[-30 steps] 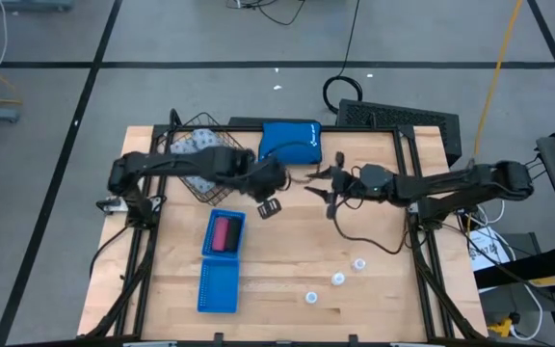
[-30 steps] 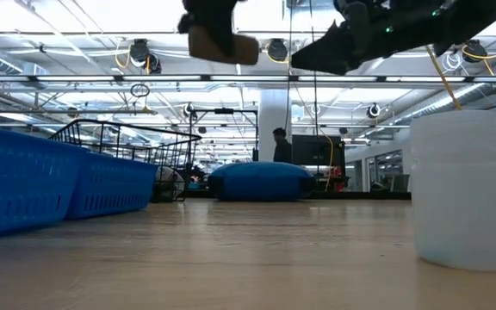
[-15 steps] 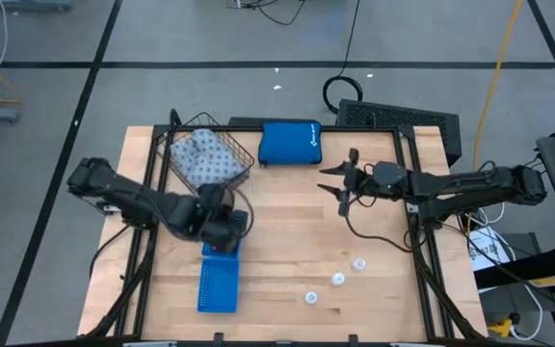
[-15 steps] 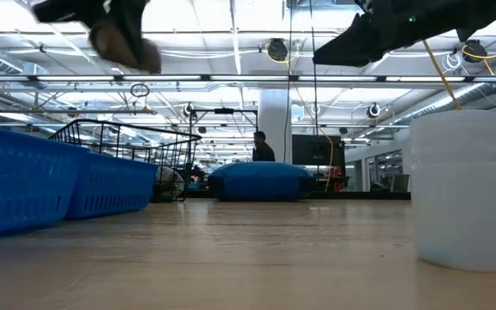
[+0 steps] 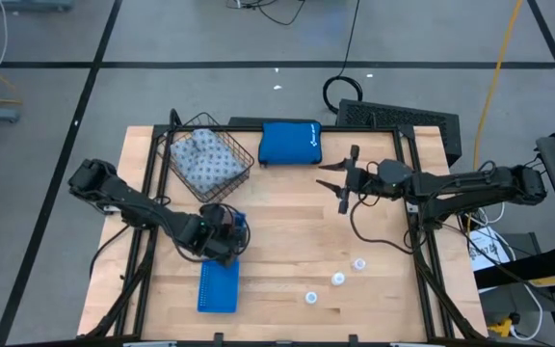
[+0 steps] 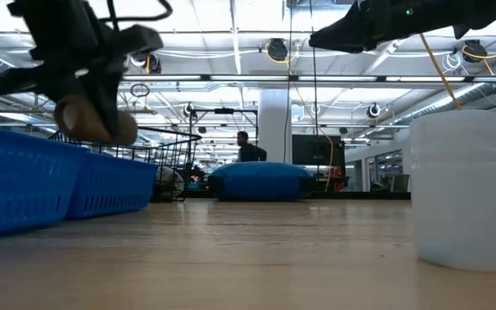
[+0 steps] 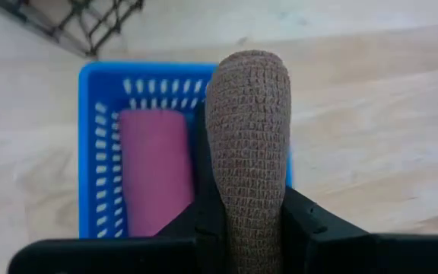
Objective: Pick & place medical supplies in basket/bin
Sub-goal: Put the brown bandage into the top blue bin
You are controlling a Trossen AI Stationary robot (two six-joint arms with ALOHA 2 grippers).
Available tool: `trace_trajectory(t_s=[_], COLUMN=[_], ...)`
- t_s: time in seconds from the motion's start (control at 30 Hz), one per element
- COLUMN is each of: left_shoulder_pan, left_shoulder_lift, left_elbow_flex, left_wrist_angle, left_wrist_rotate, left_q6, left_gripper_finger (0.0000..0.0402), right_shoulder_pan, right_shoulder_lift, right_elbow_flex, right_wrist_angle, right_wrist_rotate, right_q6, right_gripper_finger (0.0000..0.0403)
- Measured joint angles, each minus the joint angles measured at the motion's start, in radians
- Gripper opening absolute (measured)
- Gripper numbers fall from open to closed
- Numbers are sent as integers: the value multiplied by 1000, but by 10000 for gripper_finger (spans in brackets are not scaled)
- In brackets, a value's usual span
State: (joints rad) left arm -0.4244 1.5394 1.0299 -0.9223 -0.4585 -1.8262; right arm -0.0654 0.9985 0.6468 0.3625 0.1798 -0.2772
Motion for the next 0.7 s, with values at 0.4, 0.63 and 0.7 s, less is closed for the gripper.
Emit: trace_trajectory(t_s=[0.4,0.63,0.7], left_shoulder_pan=[6,11,11], left_shoulder_lift=[0,0,0], left_elbow_flex=[-80,-100,-100], left_wrist_angle=[64,97,120], left_wrist_rotate=[62,56,53], left_q6=[-37,11,45], left_gripper_finger=[76,78,91], right_shoulder_pan=[0,0,0], right_shoulder_lift=[0,0,0], right_elbow_flex=[0,0,0], right_wrist_angle=[30,30,30], right_wrist_rotate=[0,-1,0], right_q6=[-23,-23,-23], right_gripper_finger=[160,160,160])
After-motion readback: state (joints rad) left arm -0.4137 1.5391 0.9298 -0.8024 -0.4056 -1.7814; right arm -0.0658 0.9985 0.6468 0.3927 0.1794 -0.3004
